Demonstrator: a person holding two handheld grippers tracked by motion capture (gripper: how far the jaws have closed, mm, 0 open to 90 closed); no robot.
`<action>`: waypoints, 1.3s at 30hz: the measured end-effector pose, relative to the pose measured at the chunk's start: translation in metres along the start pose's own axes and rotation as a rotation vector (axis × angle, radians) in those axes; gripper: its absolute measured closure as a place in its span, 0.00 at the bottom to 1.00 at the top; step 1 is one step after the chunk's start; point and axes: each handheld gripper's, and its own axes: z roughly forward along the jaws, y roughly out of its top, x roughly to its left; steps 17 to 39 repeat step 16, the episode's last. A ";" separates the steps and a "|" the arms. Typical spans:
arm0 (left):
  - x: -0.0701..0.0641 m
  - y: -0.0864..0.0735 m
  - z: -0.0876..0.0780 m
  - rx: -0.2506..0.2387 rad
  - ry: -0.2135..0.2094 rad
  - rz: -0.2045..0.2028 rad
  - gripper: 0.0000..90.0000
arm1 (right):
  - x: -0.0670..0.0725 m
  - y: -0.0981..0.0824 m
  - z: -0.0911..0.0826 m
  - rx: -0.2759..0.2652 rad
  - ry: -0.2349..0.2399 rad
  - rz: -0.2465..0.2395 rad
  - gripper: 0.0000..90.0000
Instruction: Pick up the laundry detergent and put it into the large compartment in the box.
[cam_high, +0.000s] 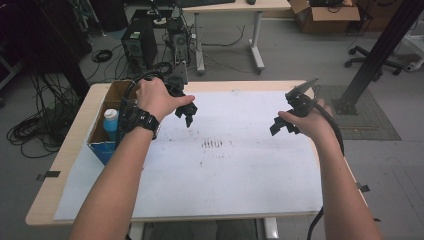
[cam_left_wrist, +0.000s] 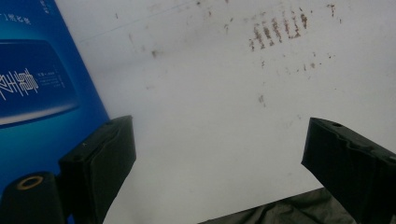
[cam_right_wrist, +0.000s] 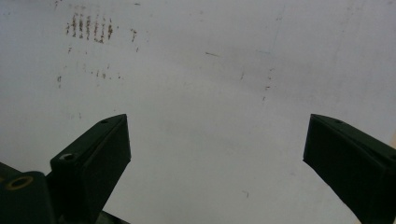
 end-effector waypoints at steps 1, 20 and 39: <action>0.000 0.000 0.000 0.002 0.001 0.000 0.11 | 0.000 0.000 0.000 0.002 -0.001 0.002 0.08; 0.001 0.000 -0.001 0.003 -0.003 -0.001 0.11 | -0.001 -0.001 0.000 -0.005 0.006 -0.001 0.08; 0.001 0.000 -0.001 0.003 -0.003 -0.001 0.11 | -0.001 -0.001 0.000 -0.005 0.006 -0.001 0.08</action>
